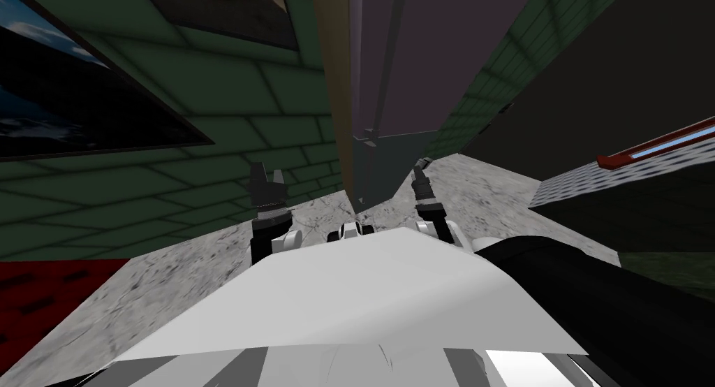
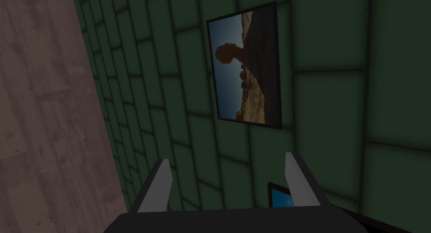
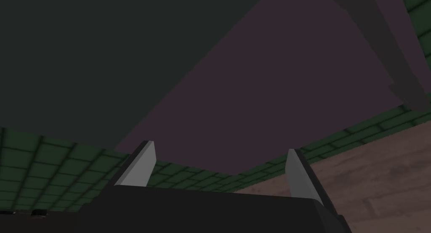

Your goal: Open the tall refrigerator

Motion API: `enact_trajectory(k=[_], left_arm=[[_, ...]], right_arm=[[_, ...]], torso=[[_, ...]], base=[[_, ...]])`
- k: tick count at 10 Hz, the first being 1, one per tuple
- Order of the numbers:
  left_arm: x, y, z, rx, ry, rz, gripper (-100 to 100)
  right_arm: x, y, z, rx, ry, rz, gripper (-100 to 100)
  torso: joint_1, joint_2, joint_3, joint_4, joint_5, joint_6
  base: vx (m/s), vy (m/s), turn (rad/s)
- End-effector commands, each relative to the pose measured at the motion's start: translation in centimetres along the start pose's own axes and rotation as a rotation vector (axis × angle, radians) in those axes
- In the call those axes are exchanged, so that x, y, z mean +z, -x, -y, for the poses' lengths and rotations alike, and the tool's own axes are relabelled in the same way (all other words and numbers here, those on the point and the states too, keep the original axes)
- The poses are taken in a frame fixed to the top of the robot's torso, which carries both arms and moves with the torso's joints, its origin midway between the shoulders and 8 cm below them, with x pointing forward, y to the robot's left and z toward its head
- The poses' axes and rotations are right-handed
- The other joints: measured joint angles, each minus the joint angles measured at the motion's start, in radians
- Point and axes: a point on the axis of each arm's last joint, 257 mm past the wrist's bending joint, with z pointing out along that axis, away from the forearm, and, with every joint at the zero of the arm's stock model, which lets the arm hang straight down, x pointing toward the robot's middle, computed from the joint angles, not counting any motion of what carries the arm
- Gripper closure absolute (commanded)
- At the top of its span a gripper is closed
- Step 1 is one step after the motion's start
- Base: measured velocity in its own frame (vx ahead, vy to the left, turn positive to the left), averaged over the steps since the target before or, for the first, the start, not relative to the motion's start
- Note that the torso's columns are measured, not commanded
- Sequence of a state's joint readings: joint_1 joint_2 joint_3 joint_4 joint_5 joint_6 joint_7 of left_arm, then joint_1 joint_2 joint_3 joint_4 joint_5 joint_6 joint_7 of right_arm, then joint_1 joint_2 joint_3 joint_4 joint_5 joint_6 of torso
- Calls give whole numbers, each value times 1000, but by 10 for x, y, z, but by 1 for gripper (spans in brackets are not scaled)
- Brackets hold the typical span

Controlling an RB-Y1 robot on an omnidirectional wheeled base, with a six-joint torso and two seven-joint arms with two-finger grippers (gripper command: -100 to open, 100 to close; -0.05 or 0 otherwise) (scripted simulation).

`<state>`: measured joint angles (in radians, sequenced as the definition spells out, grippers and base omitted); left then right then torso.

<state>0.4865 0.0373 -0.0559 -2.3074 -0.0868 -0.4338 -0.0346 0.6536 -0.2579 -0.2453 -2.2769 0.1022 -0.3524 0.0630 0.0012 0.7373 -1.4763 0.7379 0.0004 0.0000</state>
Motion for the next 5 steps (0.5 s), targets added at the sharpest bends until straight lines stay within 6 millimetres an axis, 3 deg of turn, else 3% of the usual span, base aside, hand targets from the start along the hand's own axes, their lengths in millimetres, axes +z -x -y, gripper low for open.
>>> enact_trajectory(k=[1, 5], left_arm=[[0, 0, 0, 0, 0, 0, 0], [0, 0, 0, 0, 0, 0, 0]], right_arm=[[-10, 16, 19, -162, -58, -44, -100], [-25, 40, 40, -390, -132, -111, -100]], torso=[[-1, 0, 0, 0, 0, 0], [-1, 0, 0, 0, 0, 0]], base=[[91, 143, -64], [95, 131, -61]])
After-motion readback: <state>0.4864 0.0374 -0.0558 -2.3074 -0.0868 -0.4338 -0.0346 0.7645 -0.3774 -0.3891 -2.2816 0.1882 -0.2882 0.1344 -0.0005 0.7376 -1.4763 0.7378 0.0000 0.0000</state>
